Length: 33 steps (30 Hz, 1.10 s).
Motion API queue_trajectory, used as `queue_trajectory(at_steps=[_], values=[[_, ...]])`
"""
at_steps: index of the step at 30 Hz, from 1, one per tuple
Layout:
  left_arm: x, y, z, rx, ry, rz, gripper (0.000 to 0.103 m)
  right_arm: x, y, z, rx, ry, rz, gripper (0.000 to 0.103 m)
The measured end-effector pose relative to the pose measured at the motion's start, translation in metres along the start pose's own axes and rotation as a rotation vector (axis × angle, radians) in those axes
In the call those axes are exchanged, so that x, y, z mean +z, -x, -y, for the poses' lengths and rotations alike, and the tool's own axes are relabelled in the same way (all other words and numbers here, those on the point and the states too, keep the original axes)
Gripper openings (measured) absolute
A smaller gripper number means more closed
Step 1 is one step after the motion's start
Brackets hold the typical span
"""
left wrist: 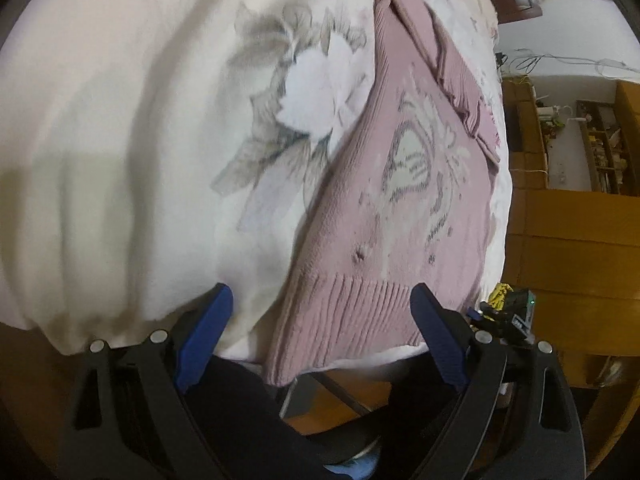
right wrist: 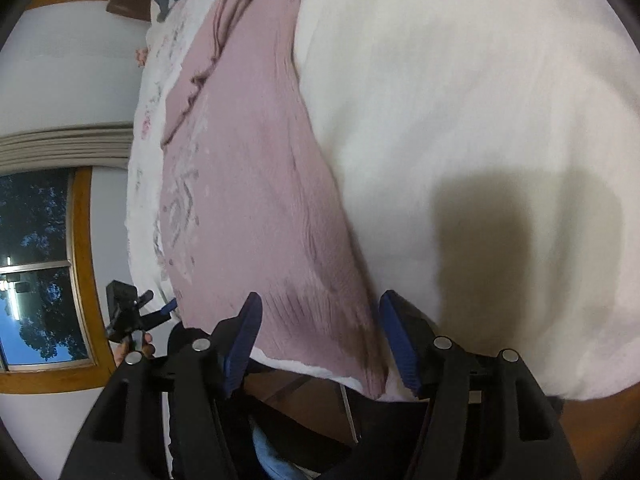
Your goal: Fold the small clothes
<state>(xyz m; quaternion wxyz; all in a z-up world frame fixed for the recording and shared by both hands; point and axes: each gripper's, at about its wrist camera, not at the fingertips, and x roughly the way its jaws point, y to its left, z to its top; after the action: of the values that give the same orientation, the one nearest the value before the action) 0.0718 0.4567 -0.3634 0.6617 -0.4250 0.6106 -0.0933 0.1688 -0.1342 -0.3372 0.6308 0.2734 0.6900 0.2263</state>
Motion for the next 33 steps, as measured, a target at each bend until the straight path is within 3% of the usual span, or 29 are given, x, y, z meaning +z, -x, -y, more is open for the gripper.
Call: queue_trajectory(at_steps=[6, 9, 11, 13, 17, 20, 21, 22, 23, 24, 30, 33], values=[[-0.017, -0.031, 0.024, -0.008, -0.057, -0.124, 0.089, -0.022, -0.012, 0.001, -0.014, 0.010, -0.035, 0.063], [-0.024, -0.046, 0.031, 0.014, -0.082, -0.146, 0.086, -0.026, -0.017, 0.001, 0.004, -0.007, -0.037, 0.063], [-0.028, -0.051, 0.030, 0.012, -0.074, -0.146, 0.073, -0.030, -0.020, 0.003, 0.020, -0.023, -0.038, 0.063], [-0.030, -0.055, 0.030, -0.004, -0.070, -0.152, 0.042, -0.034, -0.019, 0.003, 0.022, -0.016, -0.028, 0.060], [-0.032, -0.058, 0.028, -0.022, -0.053, -0.137, 0.030, -0.040, -0.016, -0.001, 0.026, -0.006, -0.026, 0.057], [-0.032, -0.056, 0.026, -0.056, -0.032, -0.117, 0.012, -0.042, -0.019, -0.004, -0.007, 0.003, -0.036, 0.048], [-0.031, -0.057, 0.027, -0.063, -0.026, -0.107, 0.011, -0.043, -0.020, -0.005, -0.019, 0.010, -0.039, 0.045], [-0.032, -0.054, 0.027, -0.073, -0.023, -0.096, 0.010, -0.043, -0.021, -0.005, -0.023, 0.014, -0.036, 0.035], [-0.033, -0.050, 0.025, -0.082, -0.021, -0.087, 0.011, -0.044, -0.020, -0.005, -0.028, 0.020, -0.029, 0.017], [-0.034, -0.045, 0.024, -0.097, -0.014, -0.068, 0.010, -0.045, -0.018, -0.006, -0.031, 0.031, -0.018, 0.010], [-0.041, -0.012, 0.034, -0.252, 0.006, 0.047, 0.008, -0.052, 0.011, -0.011, 0.064, 0.038, 0.070, 0.009], [-0.044, -0.002, 0.044, -0.290, -0.006, 0.072, 0.008, -0.053, 0.030, -0.018, 0.137, 0.047, 0.116, 0.009]])
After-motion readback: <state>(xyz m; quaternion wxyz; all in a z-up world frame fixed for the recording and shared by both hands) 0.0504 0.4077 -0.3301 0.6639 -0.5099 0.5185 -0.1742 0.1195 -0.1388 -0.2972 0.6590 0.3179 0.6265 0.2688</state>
